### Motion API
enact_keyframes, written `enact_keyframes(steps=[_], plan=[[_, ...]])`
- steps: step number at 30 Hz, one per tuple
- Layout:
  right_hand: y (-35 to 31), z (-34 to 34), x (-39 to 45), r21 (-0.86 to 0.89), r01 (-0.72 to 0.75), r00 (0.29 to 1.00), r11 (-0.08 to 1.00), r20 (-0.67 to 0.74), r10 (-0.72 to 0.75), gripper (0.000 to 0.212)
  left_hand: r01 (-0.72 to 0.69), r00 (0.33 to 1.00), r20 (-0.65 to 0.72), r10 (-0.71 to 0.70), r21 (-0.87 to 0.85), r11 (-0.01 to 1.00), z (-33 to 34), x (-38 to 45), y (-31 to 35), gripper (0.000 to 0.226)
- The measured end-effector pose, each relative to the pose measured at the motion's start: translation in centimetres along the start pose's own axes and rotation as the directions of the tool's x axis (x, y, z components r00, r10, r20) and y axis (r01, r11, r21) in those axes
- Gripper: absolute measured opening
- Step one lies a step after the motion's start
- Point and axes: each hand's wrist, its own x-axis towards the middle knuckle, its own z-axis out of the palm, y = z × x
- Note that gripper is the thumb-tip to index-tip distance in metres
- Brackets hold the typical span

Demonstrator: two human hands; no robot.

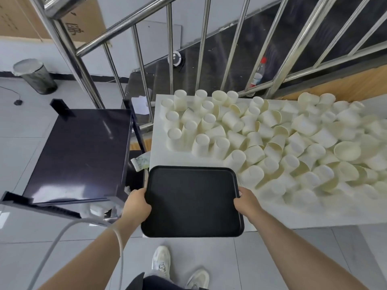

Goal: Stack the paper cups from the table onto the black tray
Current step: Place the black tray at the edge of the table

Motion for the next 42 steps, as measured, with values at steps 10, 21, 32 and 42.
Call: enact_keyframes(steps=[10, 21, 32, 42], plan=[[0.1, 0.0, 0.9, 0.049, 0.027, 1.000, 0.998, -0.009, -0.027, 0.050, 0.014, 1.000, -0.008, -0.014, -0.018, 1.000, 0.9, 1.4, -0.1, 0.056], [0.0, 0.3, 1.5, 0.004, 0.027, 1.000, 1.000, -0.010, -0.027, 0.048, 0.006, 1.000, -0.012, -0.006, 0.029, 1.000, 1.0, 1.6, 0.0, 0.052], [-0.4, -0.8, 0.6, -0.140, 0.064, 0.998, 0.988, 0.039, -0.059, 0.058, -0.037, 0.998, -0.040, 0.045, 0.185, 0.982, 0.5, 0.9, 1.1, 0.020], [-1.3, -3.8, -0.7, -0.249, 0.336, 0.938, 0.908, -0.002, -0.347, 0.047, -0.187, 0.970, -0.131, 0.207, 0.149, 0.971, 0.6, -1.7, 5.5, 0.058]])
